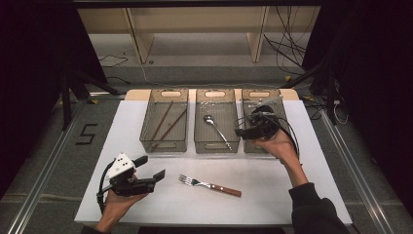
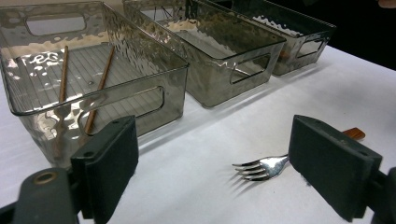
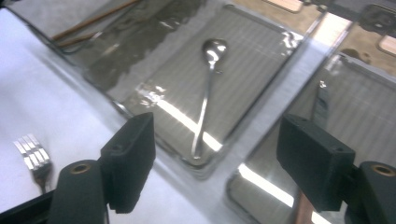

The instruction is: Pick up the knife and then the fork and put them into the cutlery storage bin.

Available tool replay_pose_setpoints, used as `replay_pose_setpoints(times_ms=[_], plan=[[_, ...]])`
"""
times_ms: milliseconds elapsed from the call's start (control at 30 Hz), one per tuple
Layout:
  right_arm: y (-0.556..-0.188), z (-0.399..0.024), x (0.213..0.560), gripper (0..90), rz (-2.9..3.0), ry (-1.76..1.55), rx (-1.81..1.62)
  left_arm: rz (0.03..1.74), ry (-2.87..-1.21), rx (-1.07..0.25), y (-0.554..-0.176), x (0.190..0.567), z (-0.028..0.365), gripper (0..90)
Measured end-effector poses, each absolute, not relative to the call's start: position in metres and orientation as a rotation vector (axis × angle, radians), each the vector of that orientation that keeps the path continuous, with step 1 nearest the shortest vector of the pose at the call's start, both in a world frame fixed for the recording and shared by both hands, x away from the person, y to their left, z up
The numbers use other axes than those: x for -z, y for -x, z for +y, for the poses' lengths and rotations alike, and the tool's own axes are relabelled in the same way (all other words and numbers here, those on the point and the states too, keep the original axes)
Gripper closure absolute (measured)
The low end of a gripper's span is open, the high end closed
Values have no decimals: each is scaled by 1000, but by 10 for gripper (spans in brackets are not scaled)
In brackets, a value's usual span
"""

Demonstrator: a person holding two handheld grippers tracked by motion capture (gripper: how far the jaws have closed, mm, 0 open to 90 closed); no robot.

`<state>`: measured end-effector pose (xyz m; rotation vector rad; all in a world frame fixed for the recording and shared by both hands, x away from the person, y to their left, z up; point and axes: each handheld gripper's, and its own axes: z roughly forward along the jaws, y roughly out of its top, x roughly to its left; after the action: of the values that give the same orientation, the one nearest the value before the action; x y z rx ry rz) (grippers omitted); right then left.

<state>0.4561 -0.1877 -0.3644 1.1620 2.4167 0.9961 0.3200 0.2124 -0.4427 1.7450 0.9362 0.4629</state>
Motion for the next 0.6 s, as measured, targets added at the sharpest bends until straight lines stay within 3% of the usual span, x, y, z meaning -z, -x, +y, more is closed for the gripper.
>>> replay_pose_setpoints(times_ms=[600], plan=[[-428, -153, 368, 240, 2564, -1013, -1061, 935, -1746, -468, -320, 442, 213, 158]])
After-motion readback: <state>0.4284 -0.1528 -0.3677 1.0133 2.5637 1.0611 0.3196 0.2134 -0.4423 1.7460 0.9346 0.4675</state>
